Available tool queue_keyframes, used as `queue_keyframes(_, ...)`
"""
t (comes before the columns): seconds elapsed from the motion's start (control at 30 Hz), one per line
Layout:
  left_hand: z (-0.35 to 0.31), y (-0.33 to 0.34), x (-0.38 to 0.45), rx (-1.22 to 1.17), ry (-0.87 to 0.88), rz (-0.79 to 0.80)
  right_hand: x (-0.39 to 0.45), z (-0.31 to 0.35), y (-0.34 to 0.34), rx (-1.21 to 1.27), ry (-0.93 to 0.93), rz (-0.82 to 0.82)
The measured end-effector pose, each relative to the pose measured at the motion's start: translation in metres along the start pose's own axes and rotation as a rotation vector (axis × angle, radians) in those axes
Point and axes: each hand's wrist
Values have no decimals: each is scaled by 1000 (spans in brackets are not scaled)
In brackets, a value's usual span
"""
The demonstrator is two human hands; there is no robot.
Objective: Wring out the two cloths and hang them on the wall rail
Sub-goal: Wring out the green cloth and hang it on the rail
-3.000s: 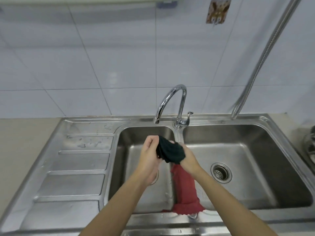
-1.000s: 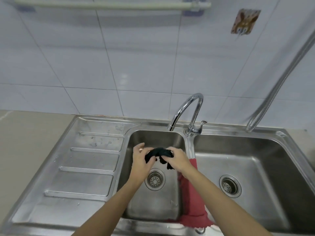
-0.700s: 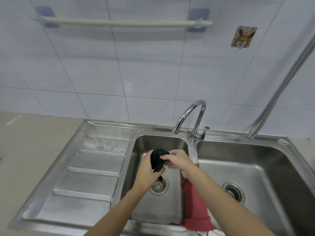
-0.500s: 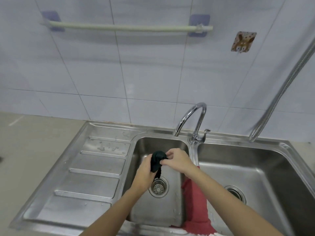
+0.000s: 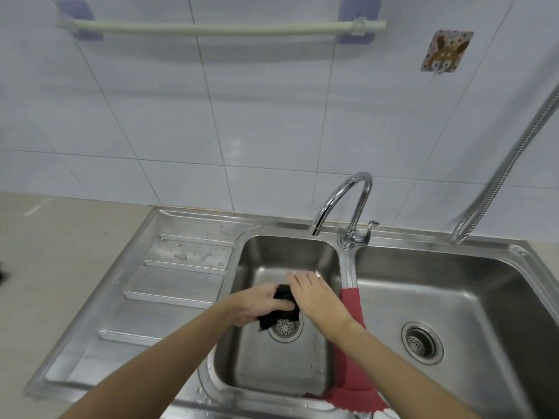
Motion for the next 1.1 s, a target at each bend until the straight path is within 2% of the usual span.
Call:
queue_keyframes(0.13, -11, 6, -3, 103, -31, 57, 0, -3, 1, 27, -13, 57)
queue_keyframes(0.27, -19, -2, -4, 238, 29, 118, 9, -12, -10, 6, -80, 1)
queue_keyframes(0.37, -21, -1, -4, 313, 96, 38, 15, -24, -14, -21, -129, -92)
queue_keyframes(0.47, -18, 0, -3, 587, 260, -106, 16, -21, -12, -66, -183, -68)
queue_keyframes(0.57, -6, 1, 9, 859, 397, -230, 21, -11, -2, -63, -94, 35)
queue_keyframes(0.73, -3, 7, 14, 1198, 426, -426, 35, -5, -7, 111, 175, 160)
queue_keyframes(0.83, 5, 3, 16, 1333, 469, -475, 43, -4, -4, 234, 254, 289)
queue_keyframes(0.97, 18, -13, 18, 1429, 694, -479, 55, -10, 3, 498, 289, 507)
queue_keyframes(1.1, 21, -23, 18, 1477, 862, -459, 59, -15, -3, 783, 472, 689)
Point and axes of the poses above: each hand's wrist, its own x-axis towards the middle knuckle, its own y-axis out of the palm, z = x × y, and after that the axes turned 13 degrees about -z, right-handed
